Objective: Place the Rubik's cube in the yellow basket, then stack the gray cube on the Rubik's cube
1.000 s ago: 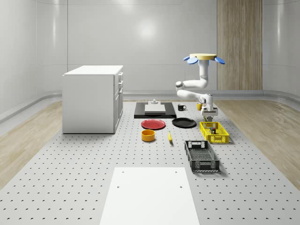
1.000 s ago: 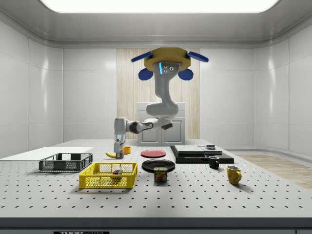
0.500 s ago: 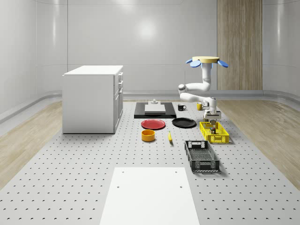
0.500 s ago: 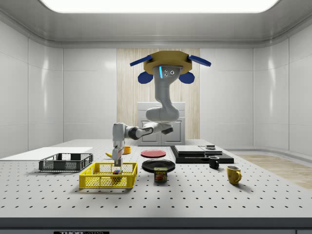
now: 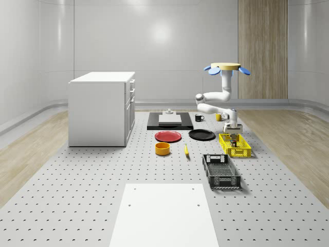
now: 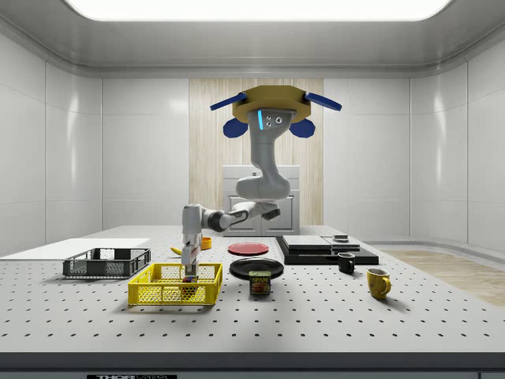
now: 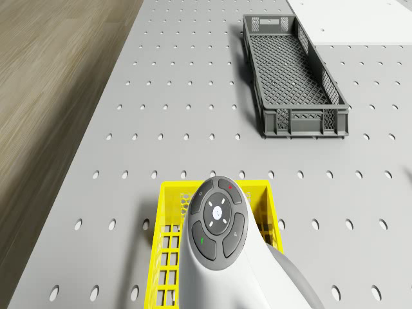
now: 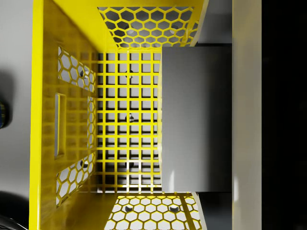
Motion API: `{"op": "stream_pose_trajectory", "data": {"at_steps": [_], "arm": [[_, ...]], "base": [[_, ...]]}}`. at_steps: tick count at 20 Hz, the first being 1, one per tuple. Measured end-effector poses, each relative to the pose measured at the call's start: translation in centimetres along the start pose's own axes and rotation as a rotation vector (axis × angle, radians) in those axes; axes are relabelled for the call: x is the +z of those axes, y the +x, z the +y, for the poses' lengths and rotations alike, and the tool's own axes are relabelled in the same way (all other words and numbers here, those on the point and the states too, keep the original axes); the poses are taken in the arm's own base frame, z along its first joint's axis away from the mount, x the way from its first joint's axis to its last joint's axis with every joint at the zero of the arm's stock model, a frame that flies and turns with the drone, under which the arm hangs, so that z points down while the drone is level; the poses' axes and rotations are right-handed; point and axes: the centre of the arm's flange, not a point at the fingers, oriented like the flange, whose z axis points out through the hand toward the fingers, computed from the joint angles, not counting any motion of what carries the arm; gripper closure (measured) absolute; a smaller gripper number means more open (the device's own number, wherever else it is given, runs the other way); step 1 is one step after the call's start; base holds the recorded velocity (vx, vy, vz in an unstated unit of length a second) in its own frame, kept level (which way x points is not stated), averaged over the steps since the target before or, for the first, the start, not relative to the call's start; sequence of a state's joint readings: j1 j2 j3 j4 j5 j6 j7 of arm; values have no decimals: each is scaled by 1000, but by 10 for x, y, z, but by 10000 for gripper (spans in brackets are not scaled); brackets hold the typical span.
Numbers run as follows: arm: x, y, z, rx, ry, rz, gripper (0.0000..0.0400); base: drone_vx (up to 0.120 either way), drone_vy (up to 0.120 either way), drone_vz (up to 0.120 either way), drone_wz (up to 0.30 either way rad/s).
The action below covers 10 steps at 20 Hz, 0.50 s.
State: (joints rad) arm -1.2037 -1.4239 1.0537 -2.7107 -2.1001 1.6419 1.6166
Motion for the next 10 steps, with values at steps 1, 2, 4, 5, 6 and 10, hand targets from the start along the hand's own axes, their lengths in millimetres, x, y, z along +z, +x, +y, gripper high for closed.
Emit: {"op": "stream_pose_trajectory", "data": {"at_steps": [1,2,4,5,6,10], "arm": [[2,0,0,0,0,0,150],[4,0,0,0,0,0,150],[8,0,0,0,0,0,150],[9,0,0,0,0,0,150],[10,0,0,0,0,0,150],[8,0,0,0,0,0,55]], "base": [[0,0,0,0],[0,0,0,0],[0,0,0,0],[0,0,0,0],[0,0,0,0],[0,0,0,0]]}}
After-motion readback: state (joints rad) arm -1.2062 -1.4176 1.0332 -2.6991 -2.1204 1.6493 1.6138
